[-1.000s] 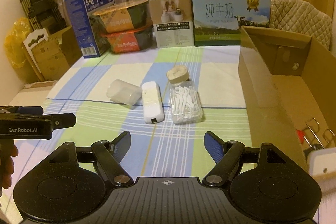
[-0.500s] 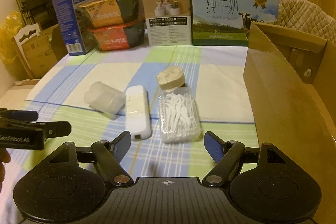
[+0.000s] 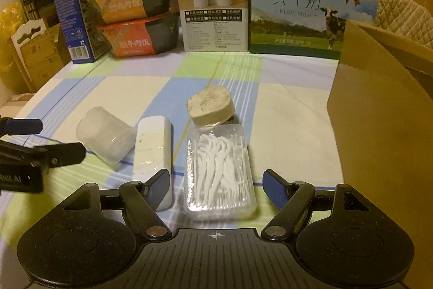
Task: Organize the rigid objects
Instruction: 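Grasp the clear box of floss picks with the right gripper, then grasp the clear plastic cup with the left gripper while the right holds the floss box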
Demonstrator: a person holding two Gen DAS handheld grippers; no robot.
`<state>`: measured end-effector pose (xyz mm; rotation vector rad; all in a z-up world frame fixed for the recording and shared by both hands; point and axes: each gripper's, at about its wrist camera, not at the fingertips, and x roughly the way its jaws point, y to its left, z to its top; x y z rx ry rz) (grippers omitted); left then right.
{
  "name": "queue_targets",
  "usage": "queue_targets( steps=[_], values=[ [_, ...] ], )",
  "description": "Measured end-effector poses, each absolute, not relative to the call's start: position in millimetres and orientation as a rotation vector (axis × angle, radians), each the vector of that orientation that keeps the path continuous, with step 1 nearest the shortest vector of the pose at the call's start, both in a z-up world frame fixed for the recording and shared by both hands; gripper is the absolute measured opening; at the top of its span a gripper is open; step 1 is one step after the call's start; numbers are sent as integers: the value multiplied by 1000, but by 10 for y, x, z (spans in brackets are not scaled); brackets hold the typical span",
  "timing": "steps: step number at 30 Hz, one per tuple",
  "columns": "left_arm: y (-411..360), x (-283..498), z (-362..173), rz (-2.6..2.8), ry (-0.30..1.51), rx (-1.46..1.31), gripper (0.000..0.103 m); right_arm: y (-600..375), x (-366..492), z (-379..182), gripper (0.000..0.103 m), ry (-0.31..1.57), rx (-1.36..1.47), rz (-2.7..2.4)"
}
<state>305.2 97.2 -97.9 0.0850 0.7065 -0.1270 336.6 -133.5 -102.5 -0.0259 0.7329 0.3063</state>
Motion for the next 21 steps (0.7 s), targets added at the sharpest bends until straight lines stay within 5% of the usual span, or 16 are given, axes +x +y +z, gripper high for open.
queue_targets(
  steps=[6, 12, 15, 21],
  values=[
    [897, 3148, -1045, -171, 699, 123, 102, -1350, 3489, -1116, 55, 765, -31, 319],
    [889, 3271, -1166, -177, 698, 136, 101, -1408, 3484, -1075, 54, 778, 7, 290],
    [884, 3340, -1224, -177, 719, 131, 88, -1436, 3477, -1036, 54, 780, 22, 275],
    [828, 3383, -1295, -180, 725, 164, 81, -1479, 3473, -1028, 54, 787, 43, 264]
  ],
)
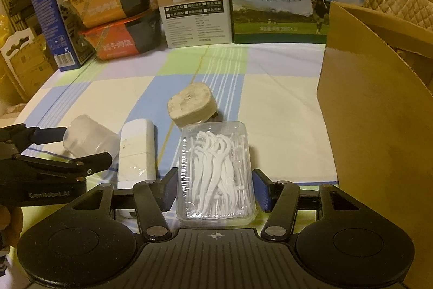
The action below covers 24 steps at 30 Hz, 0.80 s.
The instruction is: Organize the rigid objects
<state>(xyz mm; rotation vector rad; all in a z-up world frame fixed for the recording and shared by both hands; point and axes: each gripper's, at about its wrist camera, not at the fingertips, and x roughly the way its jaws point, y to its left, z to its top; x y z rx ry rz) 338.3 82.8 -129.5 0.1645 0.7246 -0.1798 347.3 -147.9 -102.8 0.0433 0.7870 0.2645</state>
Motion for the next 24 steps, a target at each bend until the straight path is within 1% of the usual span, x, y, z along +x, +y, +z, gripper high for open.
queue_targets(
  steps=[4, 15, 24],
  values=[
    [838, 3382, -1301, -174, 724, 164, 69, -1483, 3471, -1023, 54, 788, 48, 264],
    [880, 3283, -1145, -130, 731, 120, 68, -1468, 3318, -894, 54, 760, 59, 273],
    [772, 2897, -964, -100, 765, 74, 68, -1440, 2879, -758, 54, 728, 53, 290]
  ],
)
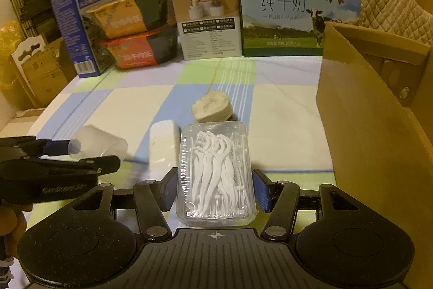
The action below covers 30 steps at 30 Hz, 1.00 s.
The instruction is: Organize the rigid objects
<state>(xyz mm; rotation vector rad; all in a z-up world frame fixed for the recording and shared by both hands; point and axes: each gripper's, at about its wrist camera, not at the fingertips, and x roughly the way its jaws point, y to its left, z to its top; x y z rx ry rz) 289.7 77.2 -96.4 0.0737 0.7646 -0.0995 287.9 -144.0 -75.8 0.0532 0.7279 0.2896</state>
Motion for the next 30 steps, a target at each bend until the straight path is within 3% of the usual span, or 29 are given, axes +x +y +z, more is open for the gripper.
queue_targets(
  steps=[17, 30],
  values=[
    [291, 1623, -17, -90, 701, 19, 68, -1724, 1554, -65, 54, 697, 104, 274],
    [-30, 856, 306, -82, 707, -2, 68, -2122, 802, 387, 54, 653, 125, 222]
  ],
)
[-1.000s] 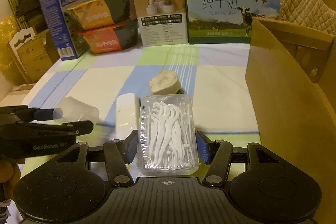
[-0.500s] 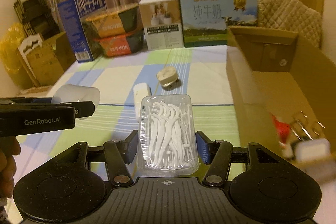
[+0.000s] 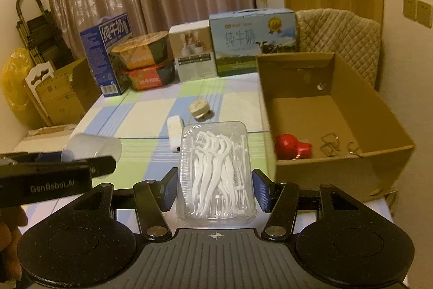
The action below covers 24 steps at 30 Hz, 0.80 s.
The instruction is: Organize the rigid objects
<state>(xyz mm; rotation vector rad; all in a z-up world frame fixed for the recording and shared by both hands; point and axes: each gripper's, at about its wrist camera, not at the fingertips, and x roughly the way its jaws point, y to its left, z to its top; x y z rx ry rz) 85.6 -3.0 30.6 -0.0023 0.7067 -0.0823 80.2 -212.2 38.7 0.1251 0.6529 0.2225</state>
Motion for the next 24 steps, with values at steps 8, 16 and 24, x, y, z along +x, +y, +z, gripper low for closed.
queue_targets(
  steps=[8, 16, 24],
  values=[
    [-190, 659, 377, -115, 702, 10, 68, -2298, 616, 475, 54, 634, 141, 200],
    [-388, 648, 436, -165, 693, 15, 68, -2516, 555, 516, 54, 625, 156, 152],
    [-710, 751, 493, -230, 682, 28, 68, -2945, 578, 561, 54, 617, 178, 58]
  ],
)
